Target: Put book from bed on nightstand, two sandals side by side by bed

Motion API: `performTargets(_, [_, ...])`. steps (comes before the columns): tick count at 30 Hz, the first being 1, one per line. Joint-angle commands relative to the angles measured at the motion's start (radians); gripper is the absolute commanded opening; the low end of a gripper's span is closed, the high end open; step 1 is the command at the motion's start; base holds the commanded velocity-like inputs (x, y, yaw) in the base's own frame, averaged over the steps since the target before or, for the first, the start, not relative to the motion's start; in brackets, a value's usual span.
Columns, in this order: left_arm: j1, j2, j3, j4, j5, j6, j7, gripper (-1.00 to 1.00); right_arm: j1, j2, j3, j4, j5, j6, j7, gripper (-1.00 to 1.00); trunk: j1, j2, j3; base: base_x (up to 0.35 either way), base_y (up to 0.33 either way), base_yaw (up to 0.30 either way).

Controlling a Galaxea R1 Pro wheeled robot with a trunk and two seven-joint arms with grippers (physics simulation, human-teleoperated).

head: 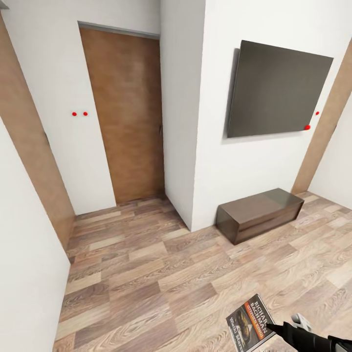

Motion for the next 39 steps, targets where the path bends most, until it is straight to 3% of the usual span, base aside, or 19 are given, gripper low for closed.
performTargets(1, [0.0, 0.001, -0.009, 0.0, 0.006, -0.007, -0.002, 1.0, -0.002, 0.0, 0.003, 0.003, -0.011, 0.007, 0.004, -1.0, 0.0, -0.002, -0.002, 0.006, 0.0, -0.28])
performTargets(13, [0.0, 0.001, -0.008, 0.0, 0.007, -0.007, 0.006, 1.0, -0.002, 0.0, 0.003, 0.003, -0.011, 0.007, 0.004, -1.0, 0.0, -0.002, -0.01, 0.001, 0.0, -0.281])
performTargets(18, [0.0, 0.001, -0.008, 0.0, 0.007, -0.008, 0.123, 1.0, -0.002, 0.0, 0.003, 0.003, -0.011, 0.007, 0.004, -1.0, 0.0, -0.002, -0.014, 0.0, 0.0, -0.281])
performTargets(19, [0.0, 0.0, -0.008, 0.0, 0.006, -0.008, 0.182, 1.0, -0.002, 0.0, 0.003, 0.003, -0.011, 0.007, 0.004, -1.0, 0.0, -0.002, -0.014, 0.0, 0.0, -0.281])
performTargets(21, [0.0, -0.002, -0.008, 0.0, 0.006, -0.008, 0.242, 1.0, -0.002, 0.0, 0.003, 0.003, -0.012, 0.007, 0.004, -1.0, 0.0, -0.002, -0.016, 0.0, 0.0, -0.281])
performTargets(24, [0.0, -0.005, -0.008, 0.0, 0.005, -0.008, 0.28, 1.0, -0.002, 0.0, 0.003, 0.003, -0.012, 0.007, 0.004, -1.0, 0.0, -0.002, -0.017, 0.0, 0.0, -0.281])
performTargets(39, [0.001, -0.008, -0.009, 0.0, 0.003, -0.008, 0.294, 1.0, -0.002, 0.0, 0.003, 0.003, -0.012, 0.007, 0.004, -1.0, 0.0, -0.002, -0.026, 0.0, 0.0, -0.281])
